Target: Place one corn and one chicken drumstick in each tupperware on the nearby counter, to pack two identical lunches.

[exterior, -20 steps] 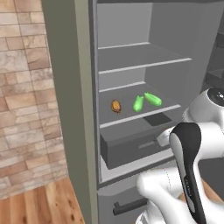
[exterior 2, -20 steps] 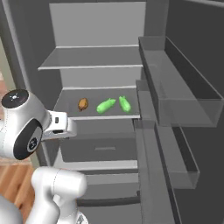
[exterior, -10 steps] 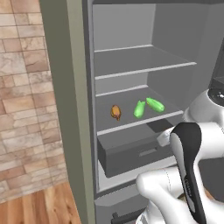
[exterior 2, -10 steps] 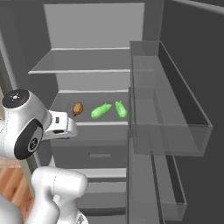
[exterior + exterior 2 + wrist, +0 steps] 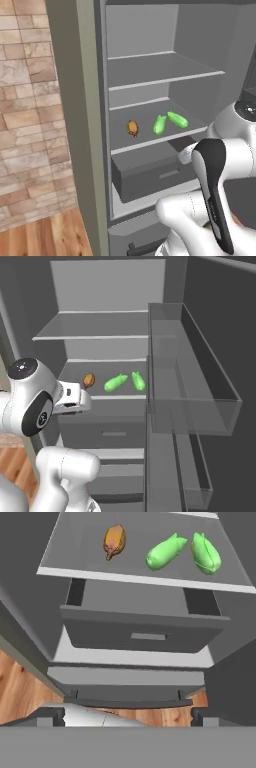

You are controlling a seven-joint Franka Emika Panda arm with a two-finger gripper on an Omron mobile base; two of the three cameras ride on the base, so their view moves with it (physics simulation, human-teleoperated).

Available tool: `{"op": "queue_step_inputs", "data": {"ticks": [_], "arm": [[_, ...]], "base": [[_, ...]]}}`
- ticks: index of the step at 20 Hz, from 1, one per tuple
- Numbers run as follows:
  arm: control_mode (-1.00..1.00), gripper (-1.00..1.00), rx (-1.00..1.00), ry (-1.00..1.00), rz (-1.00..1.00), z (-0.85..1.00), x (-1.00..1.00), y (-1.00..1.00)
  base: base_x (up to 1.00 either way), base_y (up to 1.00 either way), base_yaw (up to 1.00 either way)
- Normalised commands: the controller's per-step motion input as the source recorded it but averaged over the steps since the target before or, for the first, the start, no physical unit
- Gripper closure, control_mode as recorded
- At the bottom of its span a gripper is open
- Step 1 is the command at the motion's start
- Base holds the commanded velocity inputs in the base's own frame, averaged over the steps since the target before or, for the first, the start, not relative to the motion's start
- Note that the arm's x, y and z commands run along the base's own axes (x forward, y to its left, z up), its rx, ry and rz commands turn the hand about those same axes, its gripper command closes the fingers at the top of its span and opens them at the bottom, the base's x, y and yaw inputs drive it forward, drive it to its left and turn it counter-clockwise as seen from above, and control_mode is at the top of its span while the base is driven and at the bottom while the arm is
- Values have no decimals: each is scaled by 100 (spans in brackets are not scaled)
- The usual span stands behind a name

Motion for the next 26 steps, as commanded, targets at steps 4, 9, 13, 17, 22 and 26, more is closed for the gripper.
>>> {"op": "queue_step_inputs", "data": {"ticks": [4,9,13,17,22,26], "arm": [[-100,-100,0,-13,-14,0,29,0],[-100,-100,6,-5,-19,0,20,0],[-100,-100,17,0,-20,-6,11,-2],[-100,-100,20,-7,-14,-21,17,-4],[-100,-100,11,-10,-5,-7,60,0],[-100,-100,0,-2,-1,-2,50,0]], "base": [[0,0,0],[0,0,0],[0,0,0],[0,0,0],[0,0,0],[0,0,0]]}}
